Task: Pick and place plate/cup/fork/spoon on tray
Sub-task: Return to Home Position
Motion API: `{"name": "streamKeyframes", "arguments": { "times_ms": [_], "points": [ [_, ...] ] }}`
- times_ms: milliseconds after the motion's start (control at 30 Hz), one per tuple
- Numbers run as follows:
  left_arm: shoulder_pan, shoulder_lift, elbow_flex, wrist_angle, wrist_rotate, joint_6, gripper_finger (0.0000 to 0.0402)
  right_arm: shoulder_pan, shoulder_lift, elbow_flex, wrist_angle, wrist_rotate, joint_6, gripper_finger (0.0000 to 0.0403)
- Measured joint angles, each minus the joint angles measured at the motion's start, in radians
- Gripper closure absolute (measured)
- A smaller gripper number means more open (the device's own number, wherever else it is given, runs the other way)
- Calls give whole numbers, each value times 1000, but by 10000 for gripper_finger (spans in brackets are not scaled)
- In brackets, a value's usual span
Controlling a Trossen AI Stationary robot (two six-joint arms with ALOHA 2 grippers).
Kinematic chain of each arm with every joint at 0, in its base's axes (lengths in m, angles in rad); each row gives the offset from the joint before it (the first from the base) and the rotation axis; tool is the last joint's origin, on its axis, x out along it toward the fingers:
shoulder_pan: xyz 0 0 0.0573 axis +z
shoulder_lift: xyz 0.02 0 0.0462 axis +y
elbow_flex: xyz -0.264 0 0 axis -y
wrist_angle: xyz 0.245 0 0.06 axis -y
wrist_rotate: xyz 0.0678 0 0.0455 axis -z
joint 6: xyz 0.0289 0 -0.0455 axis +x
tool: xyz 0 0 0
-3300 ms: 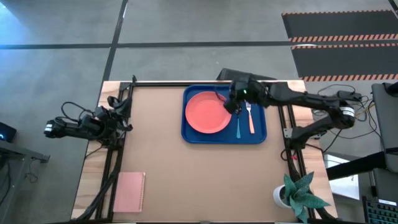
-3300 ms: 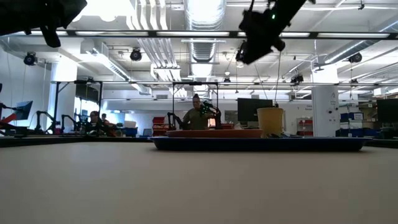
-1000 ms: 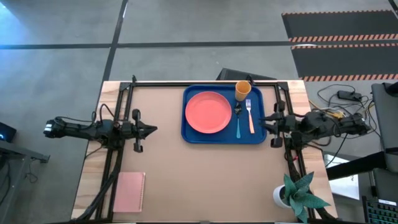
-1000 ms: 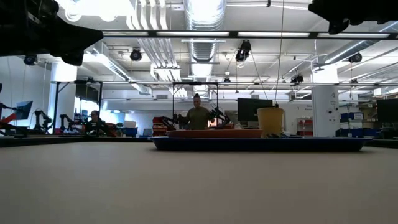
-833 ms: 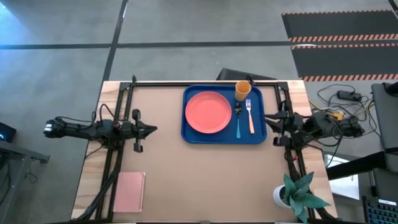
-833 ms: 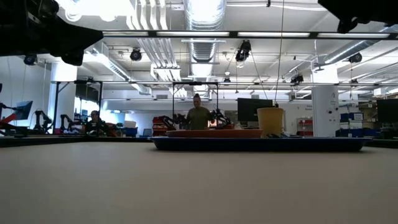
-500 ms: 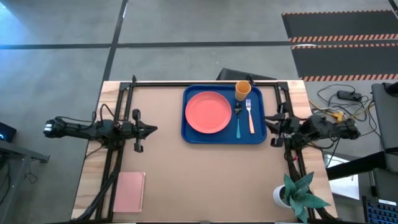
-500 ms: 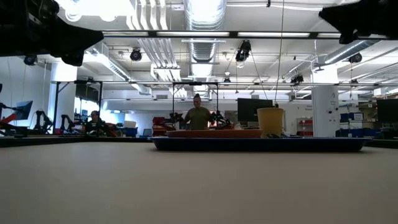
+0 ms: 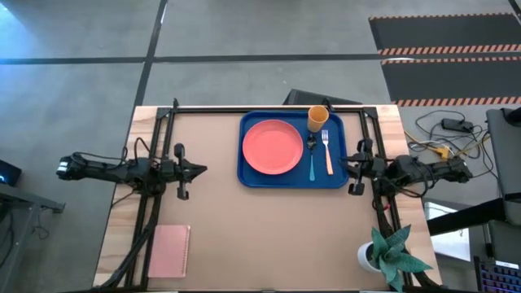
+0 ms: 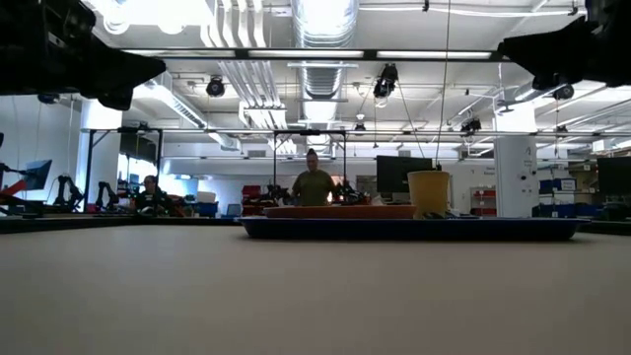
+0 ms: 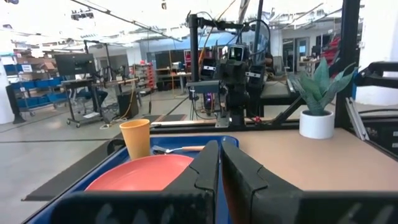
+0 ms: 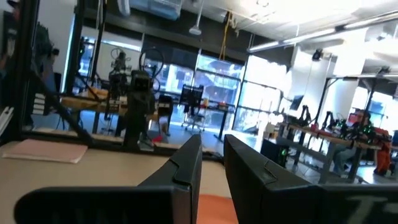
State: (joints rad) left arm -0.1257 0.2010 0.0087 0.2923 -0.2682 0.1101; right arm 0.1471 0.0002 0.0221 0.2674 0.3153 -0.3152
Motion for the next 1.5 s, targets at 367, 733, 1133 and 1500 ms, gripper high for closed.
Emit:
{"name": "streamKeyframes", "arguments": {
  "times_ms": [367,733,1133,1500],
  "points": [
    [0,11,-1,-4,0,1,402,-24,2,-10,-129,69,80,345],
    [0,14,-3,-4,1,1,402,-23,28,-10,-192,79,119,345],
    [0,14,-4,-4,1,1,402,-23,29,-10,-179,78,199,344],
    [0,14,-4,-3,2,1,402,-23,28,-11,-183,78,147,344]
  ]
}}
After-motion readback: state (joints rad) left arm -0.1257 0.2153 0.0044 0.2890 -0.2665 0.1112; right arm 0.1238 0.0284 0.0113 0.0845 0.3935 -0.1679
